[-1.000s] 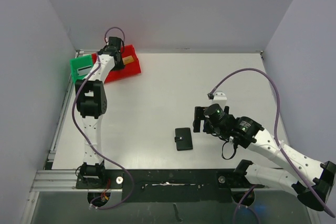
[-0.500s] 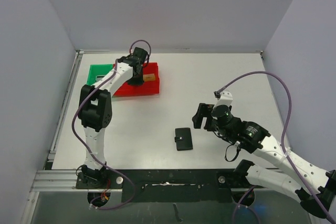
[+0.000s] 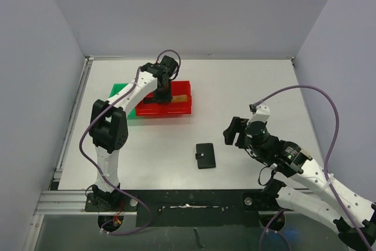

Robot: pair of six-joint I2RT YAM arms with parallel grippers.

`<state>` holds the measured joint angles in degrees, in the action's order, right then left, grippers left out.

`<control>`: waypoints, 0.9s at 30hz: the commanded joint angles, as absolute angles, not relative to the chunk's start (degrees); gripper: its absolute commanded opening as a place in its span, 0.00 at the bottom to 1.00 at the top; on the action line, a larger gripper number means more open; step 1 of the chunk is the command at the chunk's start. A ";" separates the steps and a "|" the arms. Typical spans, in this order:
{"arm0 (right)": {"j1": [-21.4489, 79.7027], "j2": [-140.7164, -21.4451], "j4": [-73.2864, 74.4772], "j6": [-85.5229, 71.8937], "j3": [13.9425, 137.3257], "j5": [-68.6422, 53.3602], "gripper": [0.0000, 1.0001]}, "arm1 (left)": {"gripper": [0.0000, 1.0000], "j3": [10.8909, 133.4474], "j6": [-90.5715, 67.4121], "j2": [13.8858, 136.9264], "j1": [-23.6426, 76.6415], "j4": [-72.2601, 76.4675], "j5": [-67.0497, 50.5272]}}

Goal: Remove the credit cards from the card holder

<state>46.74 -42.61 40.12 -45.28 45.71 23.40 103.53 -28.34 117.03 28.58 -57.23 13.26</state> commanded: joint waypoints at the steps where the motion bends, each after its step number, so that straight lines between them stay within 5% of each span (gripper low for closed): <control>1: 45.74 -41.05 39.19 -44.42 44.47 26.02 0.71 | 0.00 111.92 -30.26 116.18 31.46 -62.46 10.35; 27: 40.69 -34.39 37.65 -45.39 37.79 33.81 0.64 | 0.00 97.73 -51.44 118.13 47.21 -37.49 10.10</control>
